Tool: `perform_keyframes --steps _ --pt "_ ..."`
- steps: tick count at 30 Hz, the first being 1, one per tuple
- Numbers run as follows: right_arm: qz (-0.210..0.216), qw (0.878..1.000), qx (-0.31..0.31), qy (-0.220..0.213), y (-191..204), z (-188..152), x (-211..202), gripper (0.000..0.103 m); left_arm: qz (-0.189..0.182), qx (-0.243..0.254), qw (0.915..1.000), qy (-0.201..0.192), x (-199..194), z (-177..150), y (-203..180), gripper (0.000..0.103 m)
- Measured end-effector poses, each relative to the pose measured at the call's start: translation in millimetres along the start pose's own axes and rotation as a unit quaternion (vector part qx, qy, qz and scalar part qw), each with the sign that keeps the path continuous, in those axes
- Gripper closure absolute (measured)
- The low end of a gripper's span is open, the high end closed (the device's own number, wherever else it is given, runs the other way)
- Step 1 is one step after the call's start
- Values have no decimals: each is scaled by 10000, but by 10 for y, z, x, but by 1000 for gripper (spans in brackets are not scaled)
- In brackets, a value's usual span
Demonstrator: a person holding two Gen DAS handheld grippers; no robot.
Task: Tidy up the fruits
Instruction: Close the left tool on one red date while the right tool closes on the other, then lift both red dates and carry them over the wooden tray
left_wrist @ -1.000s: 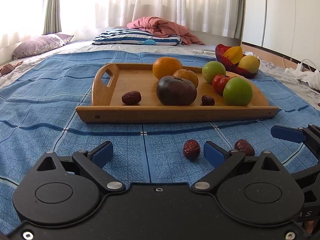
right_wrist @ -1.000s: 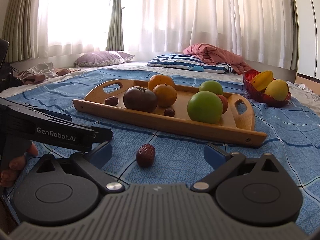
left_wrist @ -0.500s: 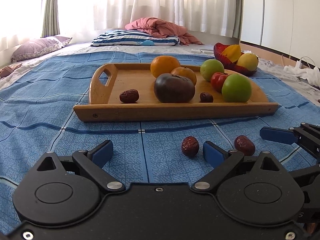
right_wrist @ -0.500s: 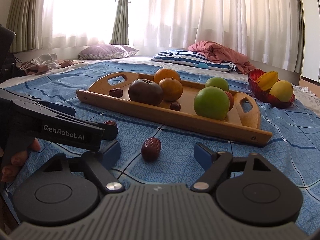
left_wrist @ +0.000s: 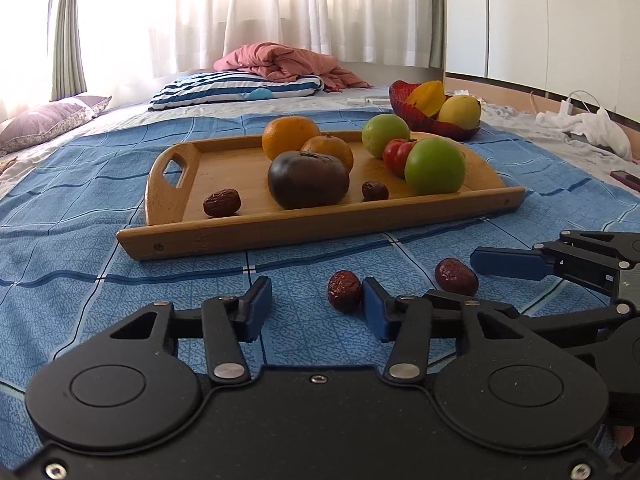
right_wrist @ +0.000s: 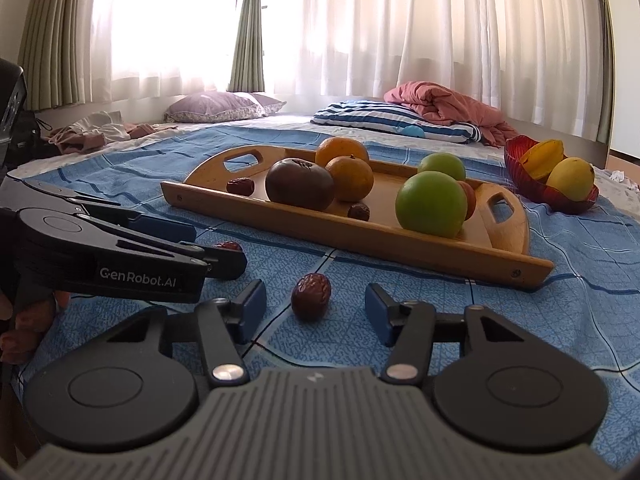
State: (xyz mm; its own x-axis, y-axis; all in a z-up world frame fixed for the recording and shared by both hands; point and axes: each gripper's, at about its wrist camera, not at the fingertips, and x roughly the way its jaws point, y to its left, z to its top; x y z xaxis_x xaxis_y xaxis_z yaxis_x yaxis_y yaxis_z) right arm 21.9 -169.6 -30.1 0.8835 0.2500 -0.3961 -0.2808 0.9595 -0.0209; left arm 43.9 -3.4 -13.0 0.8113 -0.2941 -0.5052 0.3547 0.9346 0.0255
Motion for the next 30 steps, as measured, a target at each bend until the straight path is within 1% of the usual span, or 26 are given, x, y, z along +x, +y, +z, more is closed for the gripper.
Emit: perform_keyframes --steps 3,5,8,10,15,19,22,26,30 --pt "26 10000 -63 -4 25 -8 -7 50 -45 -15 10000 12 -8 -2 -22 66" --pt "33 10000 -65 -19 31 -13 -14 52 -60 -96 9999 -1 -23 -1 -21 79" --pt "14 10000 1 -46 26 -15 -23 59 -86 -188 9998 -5 -53 -10 -29 84" --pt "-34 10000 22 -64 24 -16 -29 69 -83 -184 9998 -1 -61 -14 -39 86" --pt "-52 9999 16 -97 41 -24 -41 78 -28 -217 9998 -14 -96 -22 -72 86" --pt "-35 9999 80 -129 45 -17 -56 79 36 -215 9998 -34 -126 -15 -83 86" --pt "-99 9996 203 -175 29 -2 -81 79 114 -233 9997 -50 -146 25 -74 86" --pt "-103 9988 437 -207 -11 41 -105 79 169 -349 9992 -113 -178 142 -8 86" --pt "-150 9973 677 -243 -68 170 -90 79 314 -326 9988 -196 -182 291 61 86"
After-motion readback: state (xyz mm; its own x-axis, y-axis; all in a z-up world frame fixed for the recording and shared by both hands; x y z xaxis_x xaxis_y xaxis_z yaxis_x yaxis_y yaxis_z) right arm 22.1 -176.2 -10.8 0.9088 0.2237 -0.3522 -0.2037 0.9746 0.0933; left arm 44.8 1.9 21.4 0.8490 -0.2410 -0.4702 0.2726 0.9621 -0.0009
